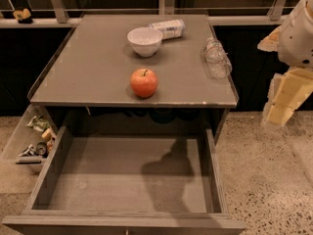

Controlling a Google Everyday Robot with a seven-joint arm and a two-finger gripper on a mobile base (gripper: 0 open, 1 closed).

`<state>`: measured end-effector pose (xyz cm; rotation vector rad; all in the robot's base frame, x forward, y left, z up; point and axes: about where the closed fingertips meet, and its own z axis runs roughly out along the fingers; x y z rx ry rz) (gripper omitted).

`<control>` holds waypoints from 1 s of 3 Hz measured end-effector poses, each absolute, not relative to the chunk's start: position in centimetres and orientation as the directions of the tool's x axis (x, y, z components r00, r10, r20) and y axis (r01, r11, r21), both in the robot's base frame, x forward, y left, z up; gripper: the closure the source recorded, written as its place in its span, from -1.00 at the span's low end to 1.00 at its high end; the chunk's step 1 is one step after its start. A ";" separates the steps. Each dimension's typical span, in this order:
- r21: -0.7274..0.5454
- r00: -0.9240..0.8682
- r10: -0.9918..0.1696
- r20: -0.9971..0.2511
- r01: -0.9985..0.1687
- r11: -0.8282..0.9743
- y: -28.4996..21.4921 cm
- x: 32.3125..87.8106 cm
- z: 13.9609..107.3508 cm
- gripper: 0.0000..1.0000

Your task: Place apple into top drawer

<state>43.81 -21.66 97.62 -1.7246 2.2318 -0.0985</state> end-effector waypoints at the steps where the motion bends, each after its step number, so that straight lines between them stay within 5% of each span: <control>1: -0.247 -0.221 -0.953 -0.208 -0.931 0.270 -21.6 43.8 97.7 -1.00; 3: -0.248 -0.163 -0.938 -0.307 -0.938 0.244 -21.2 49.4 93.9 -1.00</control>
Offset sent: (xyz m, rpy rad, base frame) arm 0.0447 0.0006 -0.0433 0.1030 -0.0080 0.0389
